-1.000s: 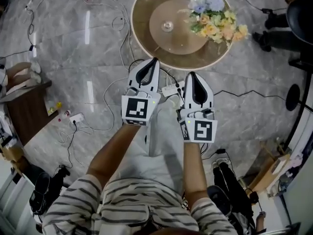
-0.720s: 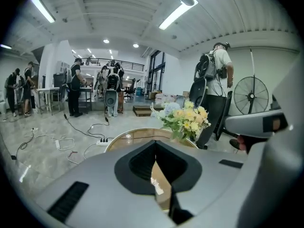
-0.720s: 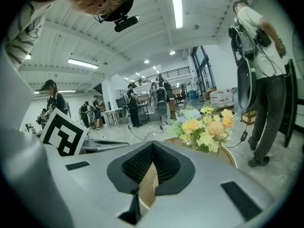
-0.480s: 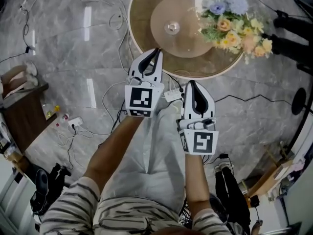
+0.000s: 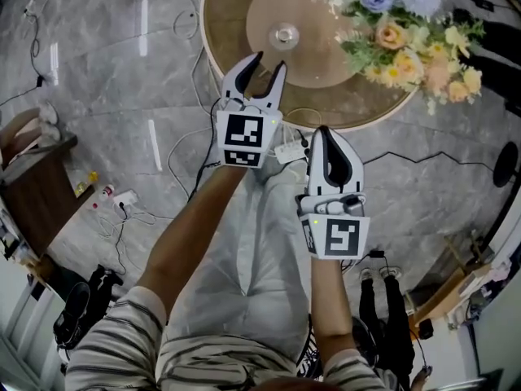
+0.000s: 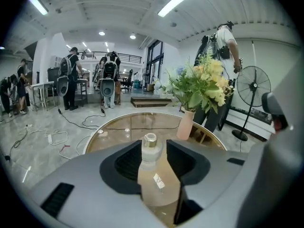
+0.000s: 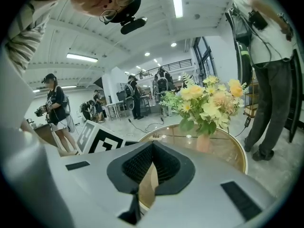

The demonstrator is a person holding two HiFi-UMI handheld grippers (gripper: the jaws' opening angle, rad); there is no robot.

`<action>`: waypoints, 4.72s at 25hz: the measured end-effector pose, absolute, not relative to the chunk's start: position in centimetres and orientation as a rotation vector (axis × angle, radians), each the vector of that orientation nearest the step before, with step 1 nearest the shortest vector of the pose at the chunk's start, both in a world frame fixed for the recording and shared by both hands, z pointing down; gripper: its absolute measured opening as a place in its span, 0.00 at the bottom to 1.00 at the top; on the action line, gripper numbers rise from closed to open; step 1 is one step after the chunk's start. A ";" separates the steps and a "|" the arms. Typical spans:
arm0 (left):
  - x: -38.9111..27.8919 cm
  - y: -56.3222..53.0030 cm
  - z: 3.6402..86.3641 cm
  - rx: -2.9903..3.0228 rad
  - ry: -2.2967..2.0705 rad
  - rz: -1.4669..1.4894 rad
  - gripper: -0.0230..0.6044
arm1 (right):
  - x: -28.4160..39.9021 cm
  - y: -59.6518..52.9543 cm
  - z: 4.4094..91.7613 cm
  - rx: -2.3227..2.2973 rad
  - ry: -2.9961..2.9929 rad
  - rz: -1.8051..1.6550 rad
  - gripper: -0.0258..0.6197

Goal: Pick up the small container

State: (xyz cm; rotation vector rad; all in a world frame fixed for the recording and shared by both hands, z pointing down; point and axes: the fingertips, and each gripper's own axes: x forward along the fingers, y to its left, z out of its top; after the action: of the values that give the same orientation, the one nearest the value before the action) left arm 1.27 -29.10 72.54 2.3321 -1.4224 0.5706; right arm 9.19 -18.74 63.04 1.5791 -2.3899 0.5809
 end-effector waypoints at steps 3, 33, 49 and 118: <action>1.8 -29.8 74.0 2.314 -1.419 0.580 0.33 | 9.3 -19.0 63.6 1.572 -2.393 0.586 0.05; 3.8 -35.6 81.3 2.304 -1.477 0.719 0.63 | 11.7 -17.9 66.9 1.606 -2.329 0.630 0.05; 3.1 -35.1 81.5 2.254 -1.455 0.718 0.55 | 11.4 -17.4 66.3 1.613 -2.324 0.633 0.05; -1.6 -14.4 28.1 2.524 -1.509 0.446 0.55 | 11.0 -8.5 24.7 1.820 -2.477 0.275 0.05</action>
State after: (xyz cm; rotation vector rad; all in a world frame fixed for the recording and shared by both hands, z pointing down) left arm -1.58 -14.38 28.12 2.5239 -1.5094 0.4462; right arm 11.02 -8.50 24.66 1.8201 -2.4767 0.2750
